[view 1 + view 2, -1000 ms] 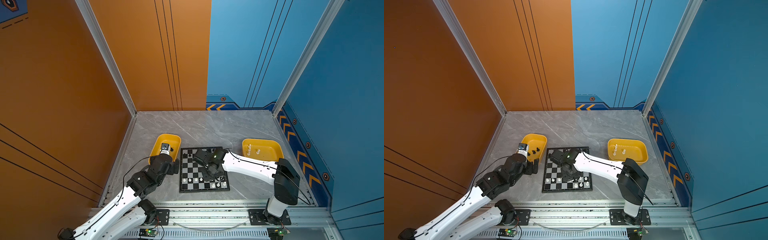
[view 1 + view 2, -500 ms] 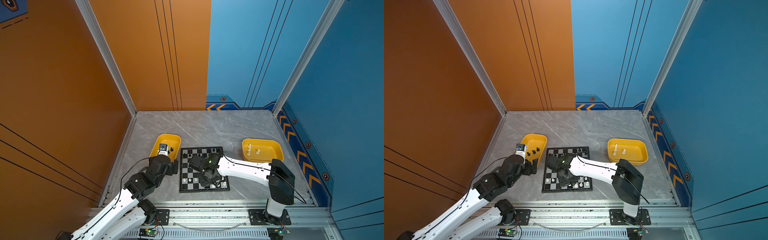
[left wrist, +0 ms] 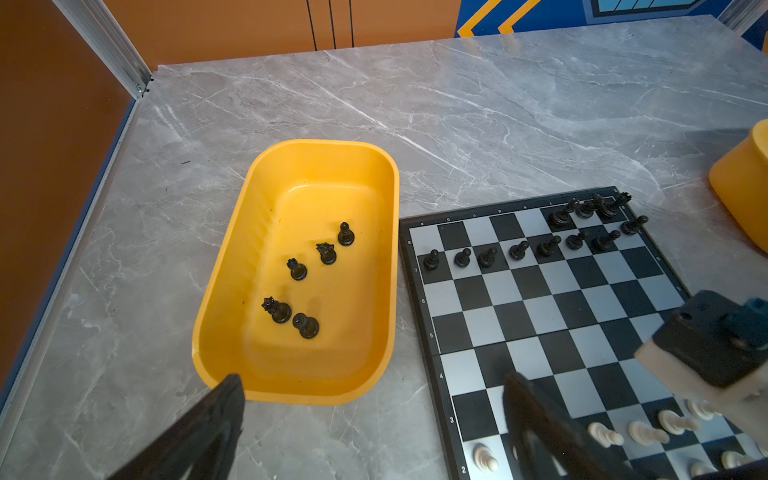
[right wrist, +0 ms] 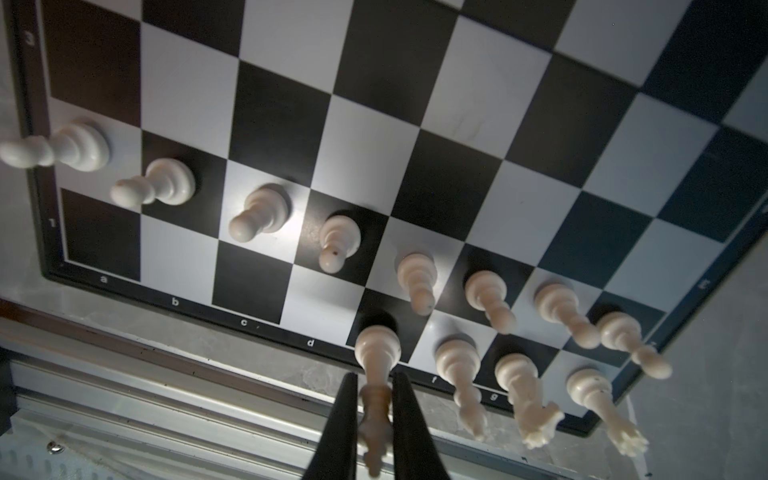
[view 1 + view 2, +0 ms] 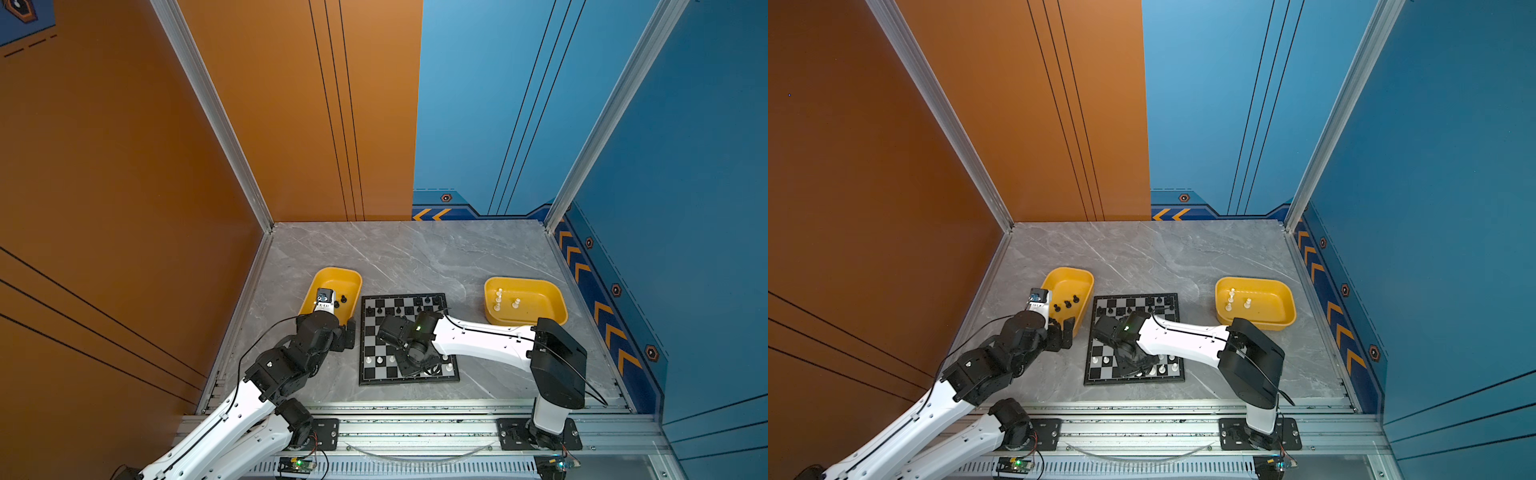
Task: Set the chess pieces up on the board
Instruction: 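Lower the white piece onto a nearest-row square and open the right gripper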
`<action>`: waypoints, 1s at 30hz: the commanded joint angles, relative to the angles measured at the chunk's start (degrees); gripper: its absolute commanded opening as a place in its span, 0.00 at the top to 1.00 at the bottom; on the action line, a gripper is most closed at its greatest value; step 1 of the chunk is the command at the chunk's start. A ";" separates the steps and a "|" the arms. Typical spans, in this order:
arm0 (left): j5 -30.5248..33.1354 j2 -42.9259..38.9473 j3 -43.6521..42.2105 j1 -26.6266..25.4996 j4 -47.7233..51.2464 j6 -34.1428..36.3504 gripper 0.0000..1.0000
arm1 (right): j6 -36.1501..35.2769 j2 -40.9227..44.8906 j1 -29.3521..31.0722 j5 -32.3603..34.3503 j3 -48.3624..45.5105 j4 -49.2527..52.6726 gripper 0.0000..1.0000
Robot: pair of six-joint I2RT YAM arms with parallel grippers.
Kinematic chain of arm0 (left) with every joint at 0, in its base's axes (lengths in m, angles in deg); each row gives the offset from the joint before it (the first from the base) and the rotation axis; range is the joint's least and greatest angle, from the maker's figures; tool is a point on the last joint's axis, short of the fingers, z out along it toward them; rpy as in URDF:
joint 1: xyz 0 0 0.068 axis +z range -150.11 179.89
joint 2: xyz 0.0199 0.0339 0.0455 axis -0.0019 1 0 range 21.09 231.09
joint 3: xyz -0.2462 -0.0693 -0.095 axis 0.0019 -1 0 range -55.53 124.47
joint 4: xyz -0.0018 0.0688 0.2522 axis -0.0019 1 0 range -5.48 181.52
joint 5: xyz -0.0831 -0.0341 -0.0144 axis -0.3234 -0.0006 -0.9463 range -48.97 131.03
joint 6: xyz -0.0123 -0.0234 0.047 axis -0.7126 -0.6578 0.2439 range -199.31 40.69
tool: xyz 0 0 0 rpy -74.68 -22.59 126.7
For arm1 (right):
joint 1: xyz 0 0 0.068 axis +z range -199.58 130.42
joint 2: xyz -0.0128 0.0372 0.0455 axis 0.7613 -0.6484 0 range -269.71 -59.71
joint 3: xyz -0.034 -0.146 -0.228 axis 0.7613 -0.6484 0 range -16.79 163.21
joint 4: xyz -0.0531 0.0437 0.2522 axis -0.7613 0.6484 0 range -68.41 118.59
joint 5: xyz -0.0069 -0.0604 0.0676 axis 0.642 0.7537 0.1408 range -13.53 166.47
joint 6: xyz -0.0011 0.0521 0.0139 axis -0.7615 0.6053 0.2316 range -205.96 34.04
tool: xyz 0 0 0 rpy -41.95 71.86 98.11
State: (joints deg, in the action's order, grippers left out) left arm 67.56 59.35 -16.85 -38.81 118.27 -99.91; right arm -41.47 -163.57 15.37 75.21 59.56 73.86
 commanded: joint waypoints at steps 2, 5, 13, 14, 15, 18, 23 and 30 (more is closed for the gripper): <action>0.96 -0.52 -0.62 -0.40 1.05 0.52 0.02 | 1.00 -1.00 0.07 1.01 -0.43 -0.64 0.87; 0.99 -0.65 -0.62 -0.34 1.05 0.63 0.02 | 1.04 -1.31 0.03 0.88 -0.67 -0.55 0.83; 1.28 -0.73 -0.71 -0.39 0.72 0.56 0.02 | 1.13 -1.01 -0.41 2.21 -1.10 -0.45 0.83; 1.24 -0.65 -0.69 -0.35 0.74 0.56 0.02 | 1.21 -1.09 -0.50 2.42 -1.09 -0.42 0.83; 1.25 -0.71 -0.70 -0.35 0.78 0.56 0.02 | 1.13 -1.05 -0.59 2.44 -1.04 -0.33 0.83; 1.27 -0.65 -0.81 -0.35 0.56 0.69 0.02 | 1.08 -1.08 -0.87 2.53 -1.09 -0.33 0.83; 1.26 -0.54 -0.87 -0.23 0.39 0.69 0.02 | 0.95 -1.19 -1.19 2.46 -1.12 -0.28 0.83; 1.33 -0.59 -0.83 -0.15 0.35 0.65 0.02 | 0.70 -1.22 -1.33 2.49 -0.85 0.22 0.74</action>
State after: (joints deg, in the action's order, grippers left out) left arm 67.66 59.11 -16.90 -38.81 118.30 -99.86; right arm -41.04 -163.98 14.47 75.69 59.28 73.14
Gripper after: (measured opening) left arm 0.976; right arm 0.249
